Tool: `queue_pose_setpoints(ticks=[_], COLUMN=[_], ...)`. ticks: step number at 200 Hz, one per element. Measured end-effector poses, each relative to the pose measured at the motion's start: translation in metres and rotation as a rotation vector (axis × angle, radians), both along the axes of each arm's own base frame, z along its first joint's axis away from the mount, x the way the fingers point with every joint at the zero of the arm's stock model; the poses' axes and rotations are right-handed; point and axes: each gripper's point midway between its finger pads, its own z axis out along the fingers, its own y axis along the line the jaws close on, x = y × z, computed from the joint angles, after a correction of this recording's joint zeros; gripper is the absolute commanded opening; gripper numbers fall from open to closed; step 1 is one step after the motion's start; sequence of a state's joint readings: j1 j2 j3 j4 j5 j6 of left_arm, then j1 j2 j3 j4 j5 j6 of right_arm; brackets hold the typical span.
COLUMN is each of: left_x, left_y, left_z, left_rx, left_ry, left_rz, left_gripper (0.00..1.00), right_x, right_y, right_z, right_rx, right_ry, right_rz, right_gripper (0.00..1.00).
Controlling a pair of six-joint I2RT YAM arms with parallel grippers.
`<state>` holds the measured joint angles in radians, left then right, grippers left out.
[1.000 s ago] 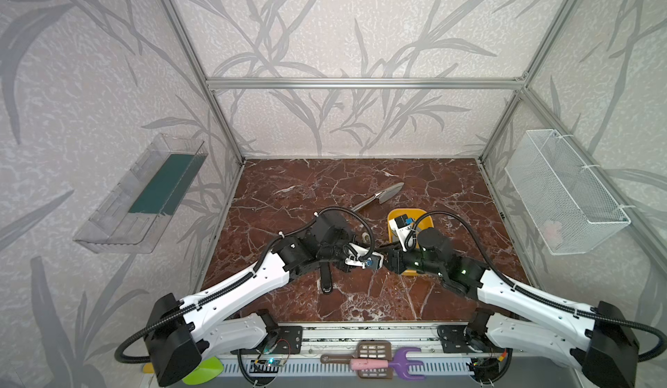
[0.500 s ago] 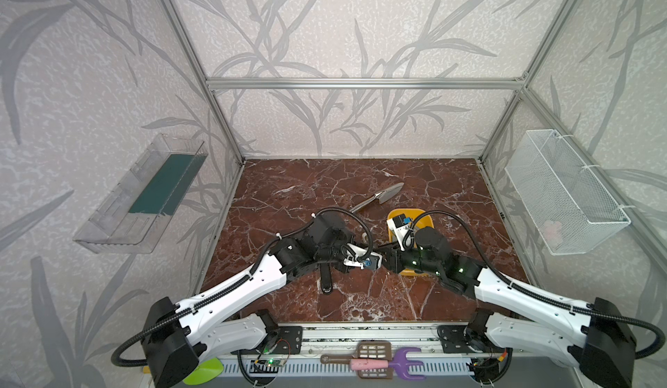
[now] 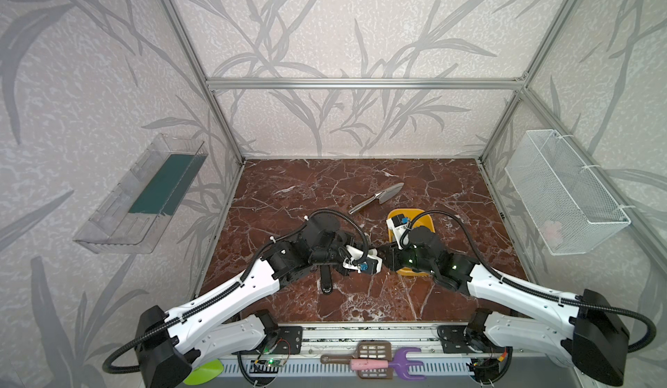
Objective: Load the staples into the stapler
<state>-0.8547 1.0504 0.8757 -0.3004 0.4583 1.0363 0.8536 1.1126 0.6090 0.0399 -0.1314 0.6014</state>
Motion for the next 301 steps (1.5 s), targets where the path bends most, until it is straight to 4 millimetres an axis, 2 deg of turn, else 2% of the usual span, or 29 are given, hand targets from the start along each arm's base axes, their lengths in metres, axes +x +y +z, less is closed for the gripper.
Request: queue_pose_setpoints(ticks=[34, 119, 171, 243, 276, 301], left_x=[-0.001, -0.002, -0.003, -0.004, -0.004, -0.004], left_y=[-0.001, -0.001, -0.002, -0.002, -0.002, -0.002], left_z=[0.001, 0.001, 0.002, 0.002, 0.002, 0.002], left_rx=[-0.004, -0.009, -0.013, -0.016, -0.017, -0.017], left_ry=[0.001, 0.003, 0.005, 0.007, 0.007, 0.007], left_rz=[-0.005, -0.011, -0.017, -0.024, -0.024, -0.024], left_gripper=[0.0, 0.0, 0.0, 0.0, 0.0, 0.0], right_x=[0.0, -0.007, -0.018, -0.018, -0.011, -0.011], right_y=[-0.002, -0.026, -0.015, -0.011, -0.031, -0.049], right_z=[0.003, 0.042, 0.058, 0.055, 0.052, 0.069], right_rx=[0.001, 0.097, 0.177, 0.174, 0.12, 0.14], right_ry=[-0.009, -0.143, -0.183, -0.175, -0.186, -0.238], right_rz=[-0.008, -0.054, 0.032, 0.047, -0.051, -0.115], right_gripper=[0.33, 0.32, 0.31, 0.27, 0.28, 0.28])
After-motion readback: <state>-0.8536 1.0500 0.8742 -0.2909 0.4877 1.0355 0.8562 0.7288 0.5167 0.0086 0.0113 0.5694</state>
